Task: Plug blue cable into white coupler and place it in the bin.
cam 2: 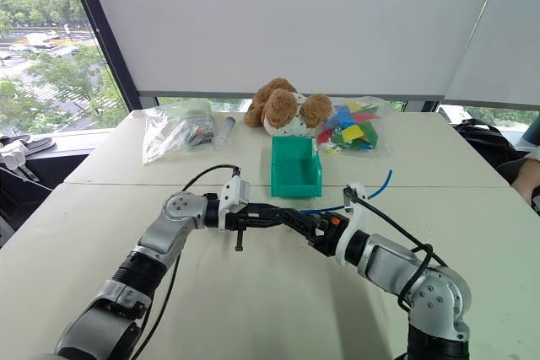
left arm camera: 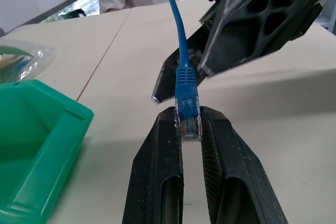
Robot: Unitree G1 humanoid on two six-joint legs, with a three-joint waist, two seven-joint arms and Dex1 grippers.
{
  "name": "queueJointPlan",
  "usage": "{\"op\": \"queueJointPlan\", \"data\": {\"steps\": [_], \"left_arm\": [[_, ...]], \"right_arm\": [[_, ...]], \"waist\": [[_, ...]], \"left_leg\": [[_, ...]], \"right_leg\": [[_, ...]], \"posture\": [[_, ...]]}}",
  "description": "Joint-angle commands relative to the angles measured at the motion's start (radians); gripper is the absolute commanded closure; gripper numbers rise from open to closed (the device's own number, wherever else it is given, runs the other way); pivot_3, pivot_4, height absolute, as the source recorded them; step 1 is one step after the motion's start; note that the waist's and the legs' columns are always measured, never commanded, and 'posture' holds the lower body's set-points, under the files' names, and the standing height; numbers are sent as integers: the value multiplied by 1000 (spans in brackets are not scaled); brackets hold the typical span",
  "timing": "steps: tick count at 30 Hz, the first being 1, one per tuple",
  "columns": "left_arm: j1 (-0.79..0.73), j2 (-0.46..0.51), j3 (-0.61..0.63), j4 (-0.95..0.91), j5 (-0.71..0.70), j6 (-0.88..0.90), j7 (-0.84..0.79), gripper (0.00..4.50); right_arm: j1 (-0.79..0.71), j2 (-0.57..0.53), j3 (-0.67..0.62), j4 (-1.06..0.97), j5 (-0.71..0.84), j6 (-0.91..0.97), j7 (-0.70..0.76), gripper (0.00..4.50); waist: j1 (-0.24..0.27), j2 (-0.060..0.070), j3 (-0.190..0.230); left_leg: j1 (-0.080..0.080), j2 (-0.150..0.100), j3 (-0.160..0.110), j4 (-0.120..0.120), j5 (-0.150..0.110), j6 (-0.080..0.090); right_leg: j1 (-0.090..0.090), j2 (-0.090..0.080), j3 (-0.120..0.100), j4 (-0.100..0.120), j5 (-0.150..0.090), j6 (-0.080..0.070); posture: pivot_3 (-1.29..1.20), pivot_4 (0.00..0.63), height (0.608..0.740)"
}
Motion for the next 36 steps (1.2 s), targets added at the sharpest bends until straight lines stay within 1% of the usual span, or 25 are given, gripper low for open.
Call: {"op": "queueJointPlan", "data": {"steps": [1, 3, 4, 10, 12, 14, 15, 19, 21, 23, 26, 28, 32, 36], "left_arm": [[-2, 4, 2, -30, 1, -15, 5, 4500], [-5, 2, 2, -30, 1, -16, 8, 4500], [-5, 2, 2, -30, 1, -16, 9, 4500], [6, 18, -3, -38, 9, -8, 8, 4500], [12, 42, 8, -45, 9, 21, 12, 3474], [19, 69, 23, -60, -1, 50, 10, 2592], [22, 83, 31, -69, -8, 66, 11, 2054], [36, 170, 90, -108, -19, 131, 54, 68], [46, 217, 133, -125, -19, 151, 91, 68], [60, 263, 166, -116, 12, 145, 152, 68], [110, 310, 204, -121, 15, 159, 197, 68], [158, 334, 208, -130, 29, 151, 212, 68], [219, 339, 215, -106, 48, 128, 251, 68], [223, 314, 210, -40, 63, 99, 293, 68]], "right_arm": [[-12, -12, 15, -19, 39, -22, 0, 2849], [-10, -15, 26, -21, 42, -25, -1, 3831], [-10, -17, 30, -21, 45, -27, -3, 4448], [-28, -25, 39, -18, 58, -38, -20, 4448], [-39, -33, 37, -21, 68, -39, -26, 4500], [-51, -45, 38, -22, 77, -43, -31, 4500], [-57, -51, 39, -22, 79, -46, -32, 4500], [-97, -105, 62, -25, 59, -65, -14, 4500], [-113, -161, 103, -40, 12, -77, 23, 4500], [-121, -195, 137, -49, -17, -94, 51, 4500], [-125, -220, 178, -56, -51, -123, 84, 4500], [-127, -230, 199, -54, -71, -139, 106, 4500], [-129, -244, 237, -49, -110, -166, 152, 4500], [-135, -253, 254, -38, -137, -180, 182, 4500]], "waist": [[0, 0, 0], [0, 0, 0], [0, 0, 0], [0, 0, 0], [-1, 0, 0], [-4, 0, 0], [-5, 0, 0], [-9, 0, 0], [-15, 1, 1], [-17, 1, 0], [-21, 1, 0], [-22, 1, 0], [-17, 0, 1], [-13, 0, 1]], "left_leg": [[0, 0, 0, 0, 0, 0], [0, 0, 0, 0, 0, 0], [0, 0, 0, 0, 0, 0], [0, 0, 0, 0, 0, 0], [0, 0, 0, 0, 0, 0], [0, 0, 0, 0, 0, 0], [0, 1, 0, 0, 0, 0], [0, 1, 0, -1, 0, 0], [0, 1, 0, -1, 0, 0], [0, 1, -1, -1, 0, 0], [0, 1, 0, -2, 0, 0], [0, 1, 0, -2, 0, 0], [0, 1, 0, -3, 0, 0], [0, 0, 0, -2, 0, 0]], "right_leg": [[0, 0, 0, 0, 0, 0], [0, 0, 0, 0, 0, 0], [0, 0, 0, 0, 0, 0], [0, 0, 0, 0, 0, 0], [0, 0, 0, 0, 0, 0], [0, 0, 0, 0, 0, 0], [0, 1, 0, 0, 0, 0], [-1, 1, 0, 0, 0, 0], [-1, 1, 0, 0, 0, 0], [-1, 1, 0, 0, 0, 0], [-1, 1, 0, 0, 0, 0], [-2, 0, 0, 0, 0, 0], [-2, 0, 0, 0, 0, 0], [-1, -2, 0, -1, 0, 0]], "posture": [[0, 150, 740], [0, 150, 740], [0, 150, 740], [0, 150, 740], [0, 150, 740], [0, 150, 740], [0, 150, 740], [0, 150, 740], [0, 150, 740], [0, 150, 740], [0, 150, 740], [0, 150, 740], [0, 150, 740], [0, 150, 740]]}}
